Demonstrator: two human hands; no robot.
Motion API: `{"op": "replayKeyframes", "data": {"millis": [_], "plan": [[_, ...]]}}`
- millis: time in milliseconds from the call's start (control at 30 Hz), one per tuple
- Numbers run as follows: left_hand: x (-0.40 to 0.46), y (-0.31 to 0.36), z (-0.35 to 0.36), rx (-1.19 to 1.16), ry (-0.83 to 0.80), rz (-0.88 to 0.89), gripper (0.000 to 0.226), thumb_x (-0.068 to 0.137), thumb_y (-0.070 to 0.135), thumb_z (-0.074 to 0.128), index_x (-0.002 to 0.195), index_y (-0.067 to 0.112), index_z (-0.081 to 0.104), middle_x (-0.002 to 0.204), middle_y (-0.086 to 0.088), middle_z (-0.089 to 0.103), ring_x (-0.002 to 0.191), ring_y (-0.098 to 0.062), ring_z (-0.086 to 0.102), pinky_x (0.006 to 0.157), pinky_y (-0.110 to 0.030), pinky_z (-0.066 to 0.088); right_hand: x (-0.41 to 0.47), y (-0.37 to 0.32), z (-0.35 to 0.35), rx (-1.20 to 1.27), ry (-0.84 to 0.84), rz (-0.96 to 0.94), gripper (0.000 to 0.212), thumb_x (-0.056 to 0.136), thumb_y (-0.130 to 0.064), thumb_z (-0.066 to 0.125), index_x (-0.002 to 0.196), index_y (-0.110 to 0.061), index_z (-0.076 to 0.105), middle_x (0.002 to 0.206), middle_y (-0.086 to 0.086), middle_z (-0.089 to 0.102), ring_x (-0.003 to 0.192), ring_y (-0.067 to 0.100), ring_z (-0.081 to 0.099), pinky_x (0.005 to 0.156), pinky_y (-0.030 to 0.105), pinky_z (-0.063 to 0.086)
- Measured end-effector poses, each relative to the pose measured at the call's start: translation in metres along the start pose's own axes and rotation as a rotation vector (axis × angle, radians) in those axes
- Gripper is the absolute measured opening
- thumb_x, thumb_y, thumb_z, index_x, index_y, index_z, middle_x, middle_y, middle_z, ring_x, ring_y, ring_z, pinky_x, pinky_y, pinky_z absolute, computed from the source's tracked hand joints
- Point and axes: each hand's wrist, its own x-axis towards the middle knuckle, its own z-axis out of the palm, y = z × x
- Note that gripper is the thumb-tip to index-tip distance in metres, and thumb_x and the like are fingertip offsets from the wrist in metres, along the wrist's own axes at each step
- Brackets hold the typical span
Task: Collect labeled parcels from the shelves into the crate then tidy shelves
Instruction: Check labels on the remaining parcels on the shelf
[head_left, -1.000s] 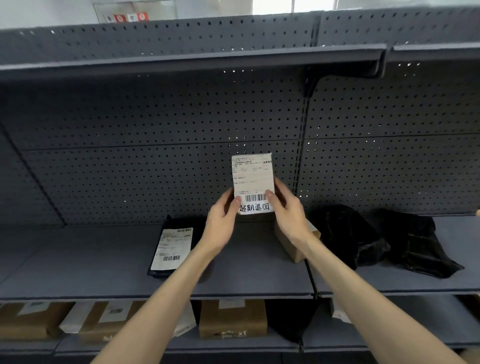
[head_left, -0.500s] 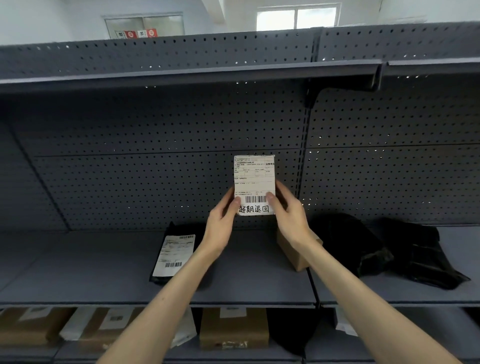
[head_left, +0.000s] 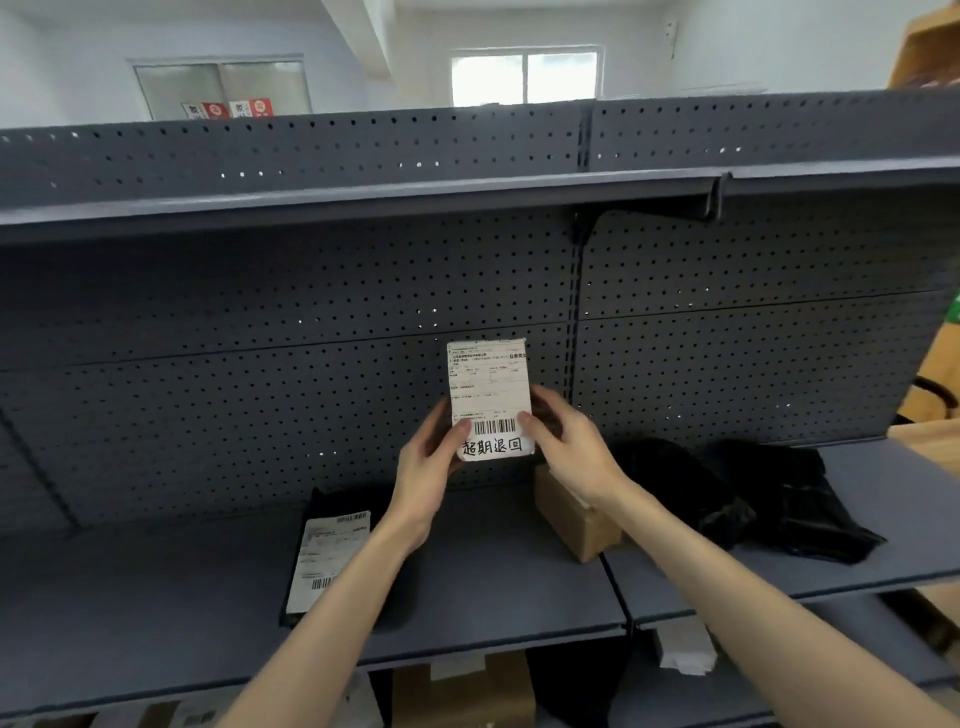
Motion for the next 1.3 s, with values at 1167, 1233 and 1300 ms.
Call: {"op": "replayKeyframes", "data": {"millis": [1167,1233,1300], "plan": [[-0.092,0.017,0.323,-0.327,-1.120,-0.124,0.043,0.099,0.016,0.059,0.139,0.031,0.052,0.114,0.003,0.075,0.101,-0.012,0.072,0.076,-0.021,0.058,-0.330,-0.078,-0.318,-1.278,0.561,1.151,0.043,0.098,-0.055,0.043,0.104,-0.016,0.060,0.102,0.004,0.059,0.090,0.021,0.057,0.077,0.038,0.052],[-0.100,0.017,0.343,-0.320,-1.149,-0.121,0.048,0.099,0.016,0.060,0.144,0.029,0.050,0.116,0.000,0.074,0.106,-0.017,0.071,0.083,-0.027,0.059,-0.344,-0.075,-0.332,-1.255,0.589,1.167,0.041,0.098,-0.054,0.042,0.102,-0.016,0.059,0.100,0.002,0.058,0.089,0.020,0.057,0.076,0.037,0.051],[-0.105,0.015,0.366,-0.306,-1.172,-0.113,0.051,0.100,0.016,0.059,0.148,0.028,0.046,0.117,-0.001,0.074,0.109,-0.020,0.070,0.092,-0.035,0.058,-0.358,-0.069,-0.348,-1.247,0.616,1.170,0.041,0.099,-0.053,0.040,0.101,-0.017,0.059,0.100,0.002,0.059,0.089,0.020,0.057,0.078,0.038,0.051]]}}
